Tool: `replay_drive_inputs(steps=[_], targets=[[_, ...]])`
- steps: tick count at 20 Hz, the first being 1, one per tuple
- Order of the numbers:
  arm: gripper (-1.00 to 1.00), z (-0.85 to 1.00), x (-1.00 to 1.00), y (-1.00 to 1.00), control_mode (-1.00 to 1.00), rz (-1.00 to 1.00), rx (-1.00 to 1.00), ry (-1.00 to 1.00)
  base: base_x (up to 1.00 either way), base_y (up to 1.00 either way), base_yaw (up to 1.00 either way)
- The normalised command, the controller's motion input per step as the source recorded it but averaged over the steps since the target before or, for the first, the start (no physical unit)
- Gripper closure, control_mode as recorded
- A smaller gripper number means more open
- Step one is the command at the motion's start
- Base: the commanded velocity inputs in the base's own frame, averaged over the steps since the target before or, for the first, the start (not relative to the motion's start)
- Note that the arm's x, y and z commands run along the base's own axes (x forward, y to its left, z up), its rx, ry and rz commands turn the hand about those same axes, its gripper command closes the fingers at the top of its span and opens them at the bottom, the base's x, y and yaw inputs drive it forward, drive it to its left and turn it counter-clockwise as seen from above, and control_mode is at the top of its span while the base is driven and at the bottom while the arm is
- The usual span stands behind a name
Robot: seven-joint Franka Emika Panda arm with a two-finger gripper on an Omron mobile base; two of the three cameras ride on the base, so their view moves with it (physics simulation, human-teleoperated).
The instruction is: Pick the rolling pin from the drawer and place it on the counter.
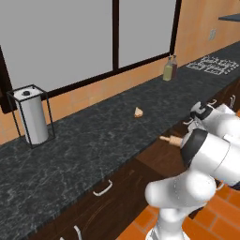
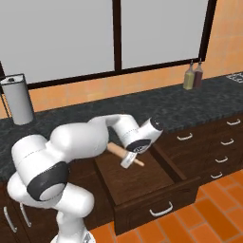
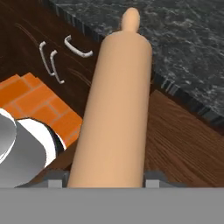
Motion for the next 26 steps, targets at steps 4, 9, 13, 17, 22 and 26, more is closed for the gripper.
replay_drive_inputs(steps=[4, 9, 13, 17, 22, 26], targets=[[1.00, 1.00, 0.00, 1.00, -1.00, 0.00, -0.01, -0.12, 0.00, 0.00, 0.00], [1.00, 0.58, 0.38, 1.00, -1.00, 0.00, -0.06, 0.15, 0.00, 0.00, 0.00], [1.00, 0.06, 0.60, 1.00, -1.00, 0.00, -0.11, 0.34, 0.00, 0.00, 0.00], [1.00, -0.04, 0.96, 0.95, -1.00, 0.00, -0.22, 0.49, 0.00, 0.00, 0.00], [1.00, -0.02, 0.96, 0.72, -1.00, -0.07, -0.16, 0.31, 0.00, 0.00, 0.00], [1.00, -0.56, 0.56, 0.24, -1.00, -0.01, -0.02, -0.01, 0.00, 0.00, 0.00]])
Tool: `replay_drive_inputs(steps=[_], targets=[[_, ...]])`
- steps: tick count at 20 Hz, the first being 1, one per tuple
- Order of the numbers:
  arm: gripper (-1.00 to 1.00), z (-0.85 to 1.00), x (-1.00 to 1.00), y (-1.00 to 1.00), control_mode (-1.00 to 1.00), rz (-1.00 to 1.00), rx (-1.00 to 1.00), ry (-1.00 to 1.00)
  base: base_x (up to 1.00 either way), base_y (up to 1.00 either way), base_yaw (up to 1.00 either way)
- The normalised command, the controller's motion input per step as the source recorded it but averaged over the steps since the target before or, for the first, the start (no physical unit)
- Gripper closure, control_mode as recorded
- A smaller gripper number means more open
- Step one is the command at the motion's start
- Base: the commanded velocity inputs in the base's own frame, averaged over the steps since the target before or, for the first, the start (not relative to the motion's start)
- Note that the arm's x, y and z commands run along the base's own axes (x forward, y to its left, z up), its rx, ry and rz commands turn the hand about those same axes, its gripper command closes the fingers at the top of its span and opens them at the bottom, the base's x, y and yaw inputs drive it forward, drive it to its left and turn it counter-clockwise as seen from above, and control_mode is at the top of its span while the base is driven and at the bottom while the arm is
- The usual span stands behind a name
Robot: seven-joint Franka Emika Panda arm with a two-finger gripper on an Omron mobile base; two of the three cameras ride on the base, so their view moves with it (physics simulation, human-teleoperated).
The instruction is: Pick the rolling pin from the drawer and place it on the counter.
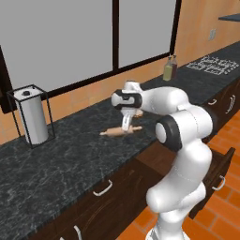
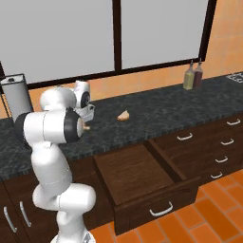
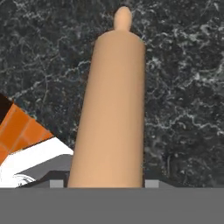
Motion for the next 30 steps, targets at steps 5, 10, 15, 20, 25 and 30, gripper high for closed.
replay_drive_inputs(steps=[5, 10, 15, 20, 25, 30], targets=[[1.00, -0.96, 0.33, 0.27, -1.00, 0.00, -0.08, -0.05, 0.00, 0.00, 0.00], [1.00, -0.89, 0.44, 0.24, -1.00, -0.02, -0.05, -0.07, 0.00, 0.00, 0.00], [-1.00, -0.75, 0.32, 0.14, -1.00, -0.03, -0.06, -0.05, 0.00, 0.00, 0.00], [-1.00, 0.56, -0.38, -0.15, -1.00, 0.00, 0.12, -0.33, 0.00, 0.00, 0.00], [-1.00, 0.36, -0.43, -0.07, -1.00, 0.00, 0.12, -0.32, 0.00, 0.00, 0.00], [-1.00, 0.72, -0.79, -0.64, -1.00, -0.01, 0.17, -0.29, 0.00, 0.00, 0.00]])
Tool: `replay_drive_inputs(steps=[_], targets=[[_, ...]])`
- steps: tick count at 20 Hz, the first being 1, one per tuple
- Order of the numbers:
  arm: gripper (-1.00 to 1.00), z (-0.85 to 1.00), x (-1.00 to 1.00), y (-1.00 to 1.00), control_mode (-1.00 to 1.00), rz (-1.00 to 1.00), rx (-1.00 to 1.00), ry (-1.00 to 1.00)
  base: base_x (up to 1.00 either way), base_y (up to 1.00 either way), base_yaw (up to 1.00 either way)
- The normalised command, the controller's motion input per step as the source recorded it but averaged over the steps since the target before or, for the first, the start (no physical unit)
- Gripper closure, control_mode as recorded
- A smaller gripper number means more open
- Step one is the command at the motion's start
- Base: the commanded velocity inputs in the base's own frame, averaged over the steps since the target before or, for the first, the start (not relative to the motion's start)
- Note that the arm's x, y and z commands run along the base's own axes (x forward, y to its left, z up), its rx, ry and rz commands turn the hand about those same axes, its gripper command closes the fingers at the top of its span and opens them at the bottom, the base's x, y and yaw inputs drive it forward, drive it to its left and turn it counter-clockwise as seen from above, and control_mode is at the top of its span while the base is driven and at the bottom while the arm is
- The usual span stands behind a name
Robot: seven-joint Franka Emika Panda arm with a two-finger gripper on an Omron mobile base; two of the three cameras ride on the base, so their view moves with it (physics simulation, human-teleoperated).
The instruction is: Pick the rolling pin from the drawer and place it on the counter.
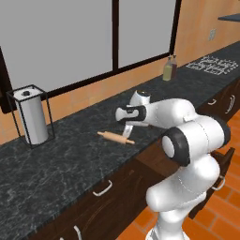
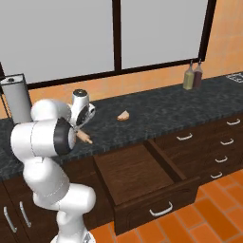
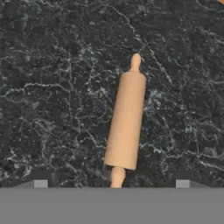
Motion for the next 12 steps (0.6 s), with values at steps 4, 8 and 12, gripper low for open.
replay_drive_inputs(steps=[4, 8, 12], targets=[[-1.00, 1.00, -0.85, -1.00, -1.00, -0.12, 0.25, -0.14, 0.00, 0.00, 0.00], [-1.00, 1.00, -0.75, -1.00, -1.00, -0.11, 0.37, -0.01, 0.00, 0.00, 0.00], [-1.00, 1.00, -0.70, -1.00, -1.00, -0.06, 0.42, -0.02, 0.00, 0.00, 0.00]])
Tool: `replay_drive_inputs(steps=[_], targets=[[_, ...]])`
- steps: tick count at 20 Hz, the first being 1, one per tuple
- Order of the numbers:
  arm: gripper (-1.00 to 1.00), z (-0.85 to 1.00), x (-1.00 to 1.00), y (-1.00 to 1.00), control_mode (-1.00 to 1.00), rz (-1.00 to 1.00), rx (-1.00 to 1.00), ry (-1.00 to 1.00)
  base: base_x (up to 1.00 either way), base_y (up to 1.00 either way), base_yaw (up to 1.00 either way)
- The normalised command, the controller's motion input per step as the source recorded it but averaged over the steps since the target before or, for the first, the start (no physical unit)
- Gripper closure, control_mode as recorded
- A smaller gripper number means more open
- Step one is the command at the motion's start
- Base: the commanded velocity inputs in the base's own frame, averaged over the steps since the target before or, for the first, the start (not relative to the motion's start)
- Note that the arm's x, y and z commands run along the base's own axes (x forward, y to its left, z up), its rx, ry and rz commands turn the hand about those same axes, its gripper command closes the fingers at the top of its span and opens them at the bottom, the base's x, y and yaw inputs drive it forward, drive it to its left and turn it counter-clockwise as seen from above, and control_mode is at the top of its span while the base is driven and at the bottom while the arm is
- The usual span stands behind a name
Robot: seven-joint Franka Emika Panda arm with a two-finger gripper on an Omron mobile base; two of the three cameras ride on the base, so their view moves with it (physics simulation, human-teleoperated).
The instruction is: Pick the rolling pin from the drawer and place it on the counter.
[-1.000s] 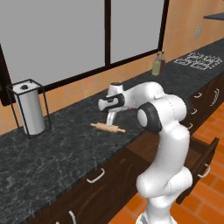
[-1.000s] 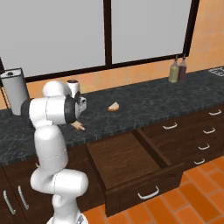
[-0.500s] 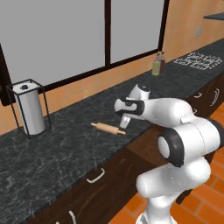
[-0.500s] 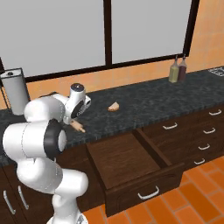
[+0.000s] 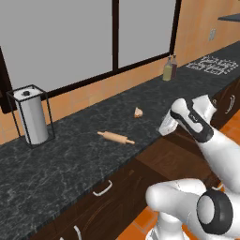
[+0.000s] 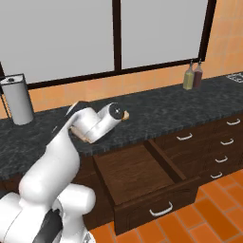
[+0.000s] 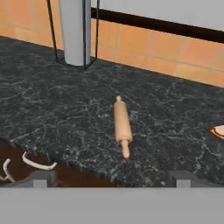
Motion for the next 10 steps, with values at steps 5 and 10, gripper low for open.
replay_drive_inputs(steps=[5, 10], targets=[[-1.00, 0.63, -0.20, -1.00, -1.00, 0.01, 0.50, -0.29, 0.00, 0.00, 0.00], [-1.00, -0.09, 1.00, -0.96, -1.00, 0.22, 0.45, -0.49, 0.00, 0.00, 0.00]])
